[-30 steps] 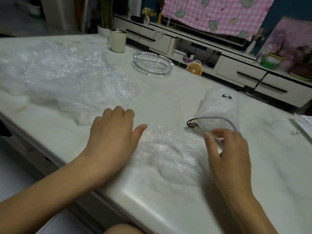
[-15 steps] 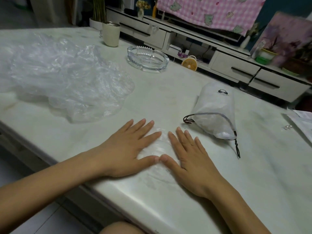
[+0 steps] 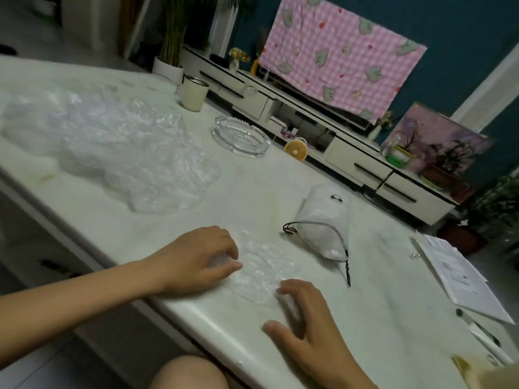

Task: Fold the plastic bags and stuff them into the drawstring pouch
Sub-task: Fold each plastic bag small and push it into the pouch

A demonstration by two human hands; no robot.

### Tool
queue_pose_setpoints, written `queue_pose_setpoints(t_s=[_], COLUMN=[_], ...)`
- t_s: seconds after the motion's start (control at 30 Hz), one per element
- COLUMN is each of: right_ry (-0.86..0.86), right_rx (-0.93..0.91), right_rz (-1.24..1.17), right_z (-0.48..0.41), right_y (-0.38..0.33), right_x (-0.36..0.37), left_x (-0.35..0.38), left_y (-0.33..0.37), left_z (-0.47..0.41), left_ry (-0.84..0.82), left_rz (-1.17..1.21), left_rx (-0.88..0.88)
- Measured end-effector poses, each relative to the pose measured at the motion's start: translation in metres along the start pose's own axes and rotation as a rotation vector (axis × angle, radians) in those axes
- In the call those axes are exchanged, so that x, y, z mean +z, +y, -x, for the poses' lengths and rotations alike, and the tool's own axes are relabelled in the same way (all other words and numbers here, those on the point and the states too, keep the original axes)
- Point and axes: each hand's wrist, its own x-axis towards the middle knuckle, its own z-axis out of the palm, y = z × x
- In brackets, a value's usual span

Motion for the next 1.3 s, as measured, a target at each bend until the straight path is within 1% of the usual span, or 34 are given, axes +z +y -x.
queue_pose_setpoints(t_s=[0.07,0.13,0.2,0.23,0.27,0.33,0.37,0.43,0.5,0.53,0.6,0.7,0.8,0.9,0.97,1.03,1.13,1.23,1.3], right_ry=[0.008,0.080,0.145,0.170,0.185,0.202,0.206,0.168,0.073,0.044,0.065,0.183,0.250,0.255,0.278,0.312,0.353,0.376,0.379], right_rx=[-0.061,-0.122,-0.126,-0.071,0.015,0.208,0.277,0.361,0.391,0.388,0.375,0.413,0.501,0.568,0.585,0.596,0.621,0.621,0.544], right_rz=[0.138,0.241,0.307,0.285,0.206,-0.027,-0.117,-0.241,-0.290,-0.273,-0.206,-0.113,0.069,0.254,0.319,0.377,0.484,0.555,0.546], right_z=[-0.002,-0.011,-0.019,-0.021,-0.025,-0.034,-0.038,-0.043,-0.043,-0.043,-0.047,-0.062,-0.076,-0.081,-0.081,-0.081,-0.079,-0.073,-0.070], right_y=[0.005,0.006,0.005,0.003,0.001,-0.003,-0.006,-0.011,-0.014,-0.014,-0.013,-0.008,-0.002,-0.001,0.000,0.002,0.009,0.015,0.015], right_x=[0.001,0.003,0.007,0.006,0.005,-0.004,-0.010,-0.020,-0.022,-0.020,-0.016,-0.009,-0.004,0.001,0.003,0.004,0.004,-0.002,-0.005], left_x=[0.000,-0.001,-0.002,-0.005,-0.006,-0.007,-0.006,-0.001,0.002,0.003,0.004,0.010,0.015,0.019,0.022,0.023,0.025,0.023,0.022], left_y=[0.001,0.002,0.003,0.006,0.007,0.007,0.007,0.002,0.000,0.000,0.001,0.007,0.010,0.009,0.010,0.012,0.012,0.011,0.011], left_z=[-0.001,-0.002,-0.002,-0.001,0.000,-0.001,-0.002,-0.006,-0.014,-0.018,-0.028,-0.044,-0.053,-0.053,-0.051,-0.051,-0.051,-0.050,-0.050], left_ry=[0.000,-0.013,-0.047,-0.070,-0.085,-0.080,-0.050,0.041,0.104,0.110,0.100,0.074,0.057,0.056,0.052,0.022,-0.035,-0.052,-0.043], left_rz=[0.010,0.015,0.023,0.030,0.041,0.055,0.059,0.090,0.137,0.146,0.099,-0.054,-0.210,-0.325,-0.390,-0.495,-0.640,-0.624,-0.566], left_rx=[-0.026,-0.063,-0.105,-0.122,-0.139,-0.156,-0.153,-0.181,-0.274,-0.328,-0.421,-0.566,-0.684,-0.698,-0.679,-0.675,-0.716,-0.763,-0.706])
